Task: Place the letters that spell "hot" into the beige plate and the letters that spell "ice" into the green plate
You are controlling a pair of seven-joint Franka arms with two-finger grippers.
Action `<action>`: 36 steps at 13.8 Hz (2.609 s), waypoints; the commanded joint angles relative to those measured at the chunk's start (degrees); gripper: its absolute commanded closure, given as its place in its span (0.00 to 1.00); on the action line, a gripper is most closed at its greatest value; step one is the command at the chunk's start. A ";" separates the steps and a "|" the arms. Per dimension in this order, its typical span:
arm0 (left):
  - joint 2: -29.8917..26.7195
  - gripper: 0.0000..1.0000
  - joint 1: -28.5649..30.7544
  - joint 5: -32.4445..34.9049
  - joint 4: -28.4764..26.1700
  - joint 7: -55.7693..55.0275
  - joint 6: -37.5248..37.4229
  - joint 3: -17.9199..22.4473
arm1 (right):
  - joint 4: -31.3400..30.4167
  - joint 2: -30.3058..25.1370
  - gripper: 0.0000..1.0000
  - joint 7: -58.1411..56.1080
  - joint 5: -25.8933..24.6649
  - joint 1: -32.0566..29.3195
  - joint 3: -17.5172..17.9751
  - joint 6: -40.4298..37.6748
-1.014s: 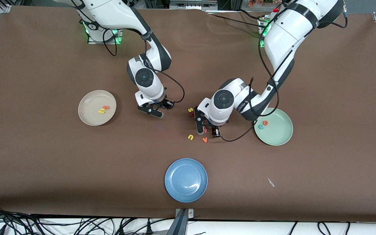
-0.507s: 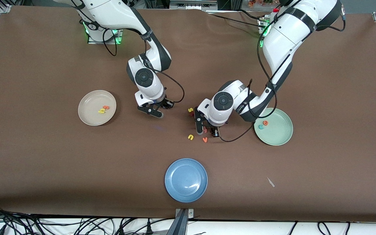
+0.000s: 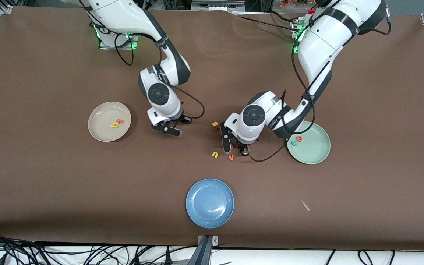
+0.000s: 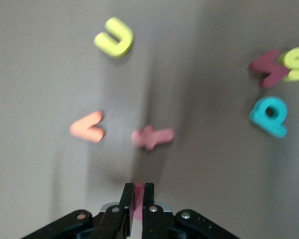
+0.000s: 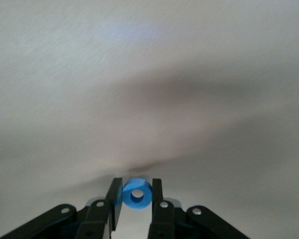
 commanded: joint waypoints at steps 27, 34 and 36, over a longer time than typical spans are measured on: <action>-13.35 0.00 22.36 0.47 -13.12 11.60 -20.46 -0.36 | 8.93 -4.08 0.00 -26.50 2.99 -0.80 -24.03 -25.76; -15.03 0.00 21.49 -8.47 -5.33 8.88 -27.28 -1.85 | 8.67 -12.67 0.00 -26.67 -0.67 -19.50 -9.72 -30.06; -15.03 0.00 20.70 -11.20 -0.58 5.73 -33.00 -1.94 | 7.61 -16.10 0.00 -29.56 -6.38 -20.22 -9.01 -30.25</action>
